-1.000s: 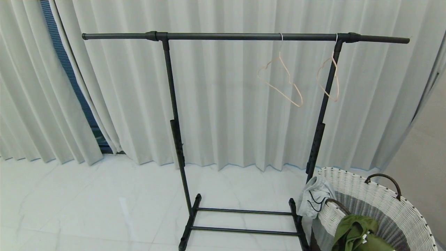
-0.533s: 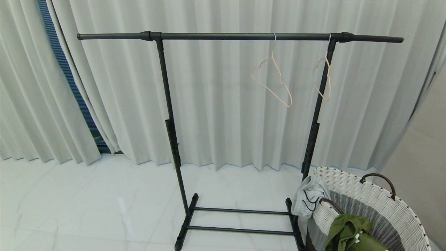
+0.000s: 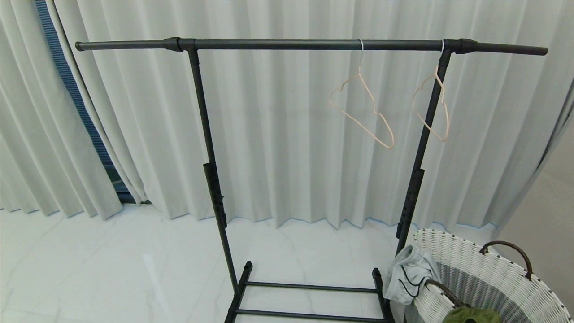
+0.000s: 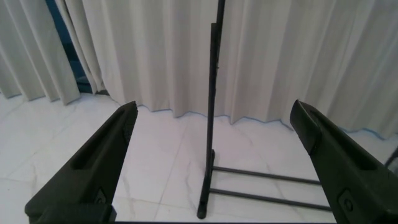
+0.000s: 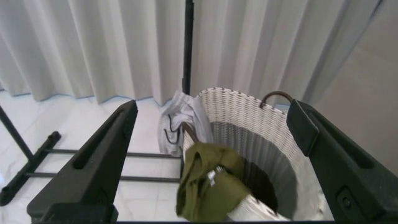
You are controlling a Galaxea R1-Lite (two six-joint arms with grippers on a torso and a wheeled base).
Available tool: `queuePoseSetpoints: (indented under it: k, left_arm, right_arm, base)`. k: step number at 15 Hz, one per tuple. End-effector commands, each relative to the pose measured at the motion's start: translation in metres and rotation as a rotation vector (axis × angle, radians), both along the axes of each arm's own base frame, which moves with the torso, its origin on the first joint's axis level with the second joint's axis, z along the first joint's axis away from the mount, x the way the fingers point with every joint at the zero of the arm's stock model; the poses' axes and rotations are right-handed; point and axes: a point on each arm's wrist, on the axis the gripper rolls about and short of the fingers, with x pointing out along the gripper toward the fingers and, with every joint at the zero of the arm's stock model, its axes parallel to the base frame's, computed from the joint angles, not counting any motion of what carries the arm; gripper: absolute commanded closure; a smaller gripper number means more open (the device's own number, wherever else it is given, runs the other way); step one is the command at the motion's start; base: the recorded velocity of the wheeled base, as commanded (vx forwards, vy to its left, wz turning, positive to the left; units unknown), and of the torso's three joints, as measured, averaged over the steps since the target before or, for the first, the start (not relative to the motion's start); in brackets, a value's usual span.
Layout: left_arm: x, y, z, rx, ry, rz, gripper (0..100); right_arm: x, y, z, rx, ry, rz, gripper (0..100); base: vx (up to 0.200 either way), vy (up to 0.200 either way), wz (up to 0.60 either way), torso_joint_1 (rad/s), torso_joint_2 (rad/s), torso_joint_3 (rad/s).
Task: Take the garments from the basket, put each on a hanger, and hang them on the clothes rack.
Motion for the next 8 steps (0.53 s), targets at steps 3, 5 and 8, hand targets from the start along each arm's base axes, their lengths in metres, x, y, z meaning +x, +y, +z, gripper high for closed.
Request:
queuePoseSetpoints:
  k: [3, 5, 8]
  left_arm:
    - [0.0001, 0.0, 0.0, -0.002, 0.001, 0.001, 0]
    - [0.0001, 0.0, 0.0, -0.006, 0.001, 0.0, 0]
    - [0.0001, 0.0, 0.0, -0.002, 0.001, 0.001, 0]
  right_arm:
    - [0.0, 0.0, 0.0, 0.001, 0.0, -0.002, 0]
    - [0.0, 0.0, 0.0, 0.001, 0.0, 0.0, 0]
    - [0.0, 0.0, 0.0002, 0.002, -0.002, 0.0, 0]
  base:
    - [0.2, 0.0, 0.0, 0.005, 0.0, 0.001]
    - [0.0, 0.0, 0.0, 0.0, 0.0, 0.0]
    - [0.0, 0.0, 0.0, -0.007, 0.02, 0.019]
